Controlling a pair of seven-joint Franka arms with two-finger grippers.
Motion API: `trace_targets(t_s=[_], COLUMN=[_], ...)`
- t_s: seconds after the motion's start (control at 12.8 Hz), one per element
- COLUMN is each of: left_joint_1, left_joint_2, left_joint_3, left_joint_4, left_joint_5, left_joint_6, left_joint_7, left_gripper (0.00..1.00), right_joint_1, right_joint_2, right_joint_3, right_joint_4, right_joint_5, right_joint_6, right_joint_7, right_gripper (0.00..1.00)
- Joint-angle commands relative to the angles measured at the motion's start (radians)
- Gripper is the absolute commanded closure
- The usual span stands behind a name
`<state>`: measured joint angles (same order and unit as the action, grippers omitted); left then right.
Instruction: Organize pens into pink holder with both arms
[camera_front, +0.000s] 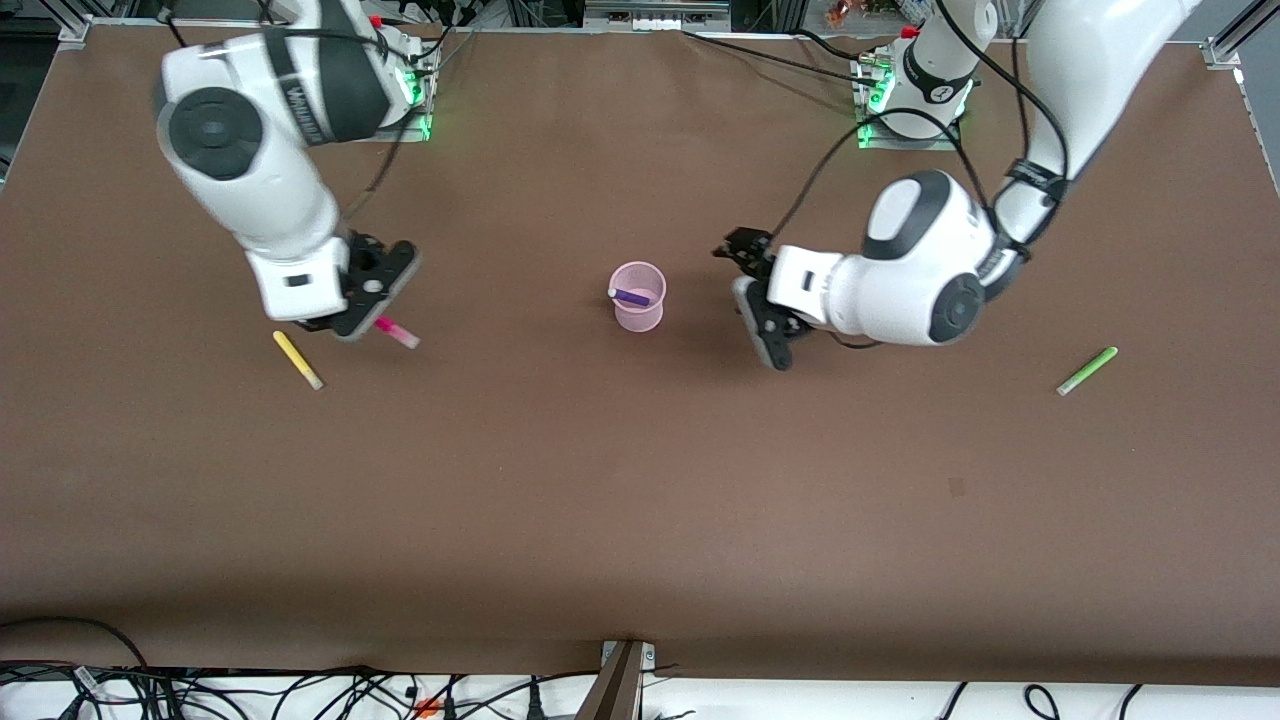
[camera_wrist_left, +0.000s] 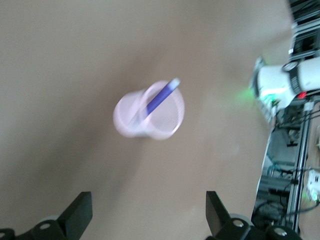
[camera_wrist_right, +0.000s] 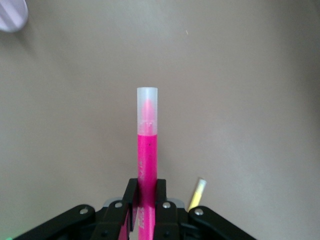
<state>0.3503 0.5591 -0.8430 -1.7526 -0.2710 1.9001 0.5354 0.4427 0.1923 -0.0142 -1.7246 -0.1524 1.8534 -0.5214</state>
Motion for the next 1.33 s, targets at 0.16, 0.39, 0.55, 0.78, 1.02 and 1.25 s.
trace_targets(t_s=[0.16,0.39,0.55,0.78,1.02,1.25], left_joint_1=[0.026,0.029,0.029,0.029,0.081,0.151], left_joint_2=[0.002,-0.002,-0.028,-0.122,-0.194,-0.258], left_joint_3=[0.094,0.134,0.133,0.134,0.133,0.148], left_joint_4=[0.140,0.273,0.335,0.352,0.381,0.438], left_joint_5=[0.274,0.399,0.482,0.571,0.607,0.528], left_joint_6=[-0.251,-0.416,-0.487,-0.490,-0.493,-0.481], left_joint_7=[-0.185,-0.250,-0.297,-0.310,-0.298,-0.302], left_gripper=[0.00,0.00,0.00,0.00,0.00,0.00], right_joint_1=[0.184,0.287,0.353,0.428,0.488,0.551], right_joint_2=[0.298,0.364,0.398,0.401,0.414,0.463], right_joint_3=[-0.013,-0.015,-0.015,-0.013,-0.013,-0.015], right_joint_4=[0.449,0.510,0.525,0.520,0.488,0.470], right_joint_5=[-0.064,-0.099,-0.153,-0.248,-0.263,-0.306], right_joint_6=[-0.233,-0.217,-0.210,-0.256,-0.280,-0.296], right_joint_7=[0.283,0.461,0.497,0.404,0.301,0.299], right_gripper=[1.00,1.00,1.00,1.00,1.00,1.00])
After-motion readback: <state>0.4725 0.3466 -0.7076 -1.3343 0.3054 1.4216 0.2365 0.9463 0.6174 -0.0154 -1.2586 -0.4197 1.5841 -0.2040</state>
